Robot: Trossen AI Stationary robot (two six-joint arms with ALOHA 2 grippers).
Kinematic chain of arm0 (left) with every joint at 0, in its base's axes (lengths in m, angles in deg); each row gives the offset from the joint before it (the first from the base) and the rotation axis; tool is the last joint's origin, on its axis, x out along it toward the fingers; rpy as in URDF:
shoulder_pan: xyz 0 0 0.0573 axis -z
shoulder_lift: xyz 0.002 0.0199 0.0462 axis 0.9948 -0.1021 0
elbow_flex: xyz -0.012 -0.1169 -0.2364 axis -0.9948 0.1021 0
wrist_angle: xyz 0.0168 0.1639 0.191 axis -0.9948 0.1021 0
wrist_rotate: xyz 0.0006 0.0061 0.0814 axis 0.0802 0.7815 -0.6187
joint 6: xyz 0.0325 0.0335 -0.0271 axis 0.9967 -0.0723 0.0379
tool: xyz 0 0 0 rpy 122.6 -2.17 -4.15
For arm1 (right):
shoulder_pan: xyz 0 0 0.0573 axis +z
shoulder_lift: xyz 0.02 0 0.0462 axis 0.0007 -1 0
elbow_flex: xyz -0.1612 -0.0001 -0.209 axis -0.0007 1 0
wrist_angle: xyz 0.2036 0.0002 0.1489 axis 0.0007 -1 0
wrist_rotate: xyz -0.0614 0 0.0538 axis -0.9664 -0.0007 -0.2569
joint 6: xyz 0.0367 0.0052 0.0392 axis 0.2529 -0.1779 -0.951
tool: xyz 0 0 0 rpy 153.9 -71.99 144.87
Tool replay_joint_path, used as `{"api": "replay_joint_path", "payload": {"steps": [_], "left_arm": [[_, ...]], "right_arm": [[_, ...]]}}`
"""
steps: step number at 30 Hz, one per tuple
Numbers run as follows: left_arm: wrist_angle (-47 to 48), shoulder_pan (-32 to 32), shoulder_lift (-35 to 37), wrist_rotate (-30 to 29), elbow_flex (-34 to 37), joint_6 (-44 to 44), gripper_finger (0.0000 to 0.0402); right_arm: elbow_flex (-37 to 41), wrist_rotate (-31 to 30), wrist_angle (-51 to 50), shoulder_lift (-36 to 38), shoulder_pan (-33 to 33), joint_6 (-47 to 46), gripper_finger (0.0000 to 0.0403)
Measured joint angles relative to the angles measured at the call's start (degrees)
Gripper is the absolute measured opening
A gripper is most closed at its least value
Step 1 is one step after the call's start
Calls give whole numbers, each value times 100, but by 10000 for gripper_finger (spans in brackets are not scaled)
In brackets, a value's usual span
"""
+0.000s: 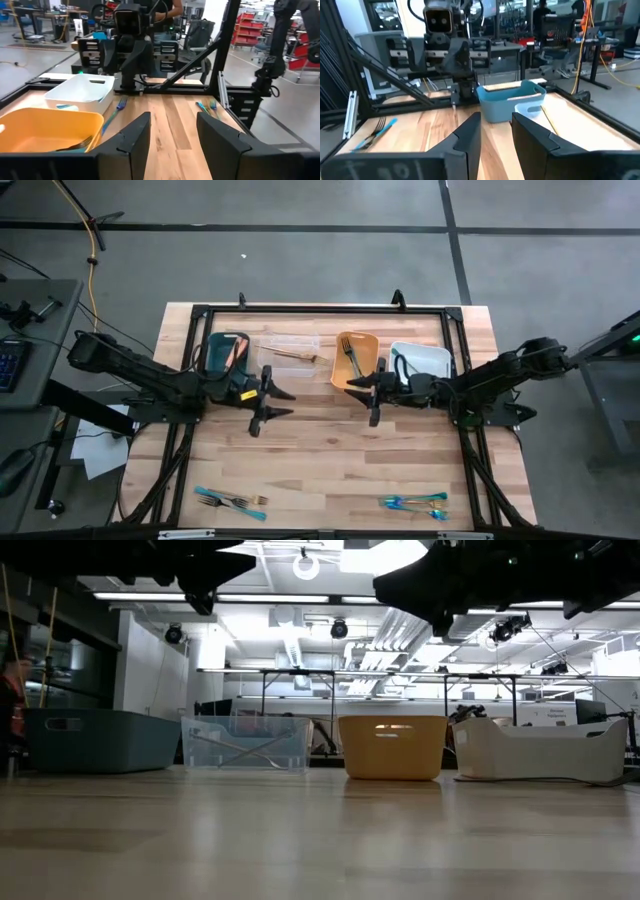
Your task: Sort silverware by color (type)
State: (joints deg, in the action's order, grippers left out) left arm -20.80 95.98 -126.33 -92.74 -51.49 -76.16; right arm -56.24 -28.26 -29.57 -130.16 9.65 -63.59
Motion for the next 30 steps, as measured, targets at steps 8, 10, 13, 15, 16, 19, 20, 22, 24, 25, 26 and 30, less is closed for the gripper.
{"api": "replay_joint_path", "payload": {"steps": [8, 10, 13, 15, 16, 19, 20, 22, 24, 25, 26, 30], "left_arm": [[0, 0, 0, -127, 0, -2, 154], [0, 0, 0, -127, 0, -1, 154], [0, 0, 0, -127, 0, -2, 154], [2, 0, 0, -127, 0, -4, 154], [2, 0, 0, -127, 0, -2, 154], [4, 0, 0, -127, 0, -3, 154], [4, 0, 0, -127, 0, -4, 154], [4, 0, 0, -127, 2, -3, 154], [4, 0, 0, -127, 2, -2, 154], [4, 0, 0, -127, 2, -2, 154], [5, 0, 0, -127, 2, -2, 154], [91, 0, 0, -112, 2, -2, 154]], "right_arm": [[0, 0, 137, 0, 2, 111, 103], [0, 0, 139, 0, 0, 113, 103], [0, 32, 138, 0, 0, 112, 103], [0, 55, 137, 0, 1, 112, 103], [0, 59, 139, 0, 2, 113, 103], [0, 63, 137, 0, 2, 113, 103], [0, 63, 137, 0, 1, 113, 103], [0, 65, 137, 0, 0, 113, 103], [0, 66, 137, 0, 2, 113, 103], [0, 66, 137, 0, 2, 113, 103], [0, 66, 137, 0, 0, 113, 103], [0, 67, 135, 0, 2, 112, 103]]}}
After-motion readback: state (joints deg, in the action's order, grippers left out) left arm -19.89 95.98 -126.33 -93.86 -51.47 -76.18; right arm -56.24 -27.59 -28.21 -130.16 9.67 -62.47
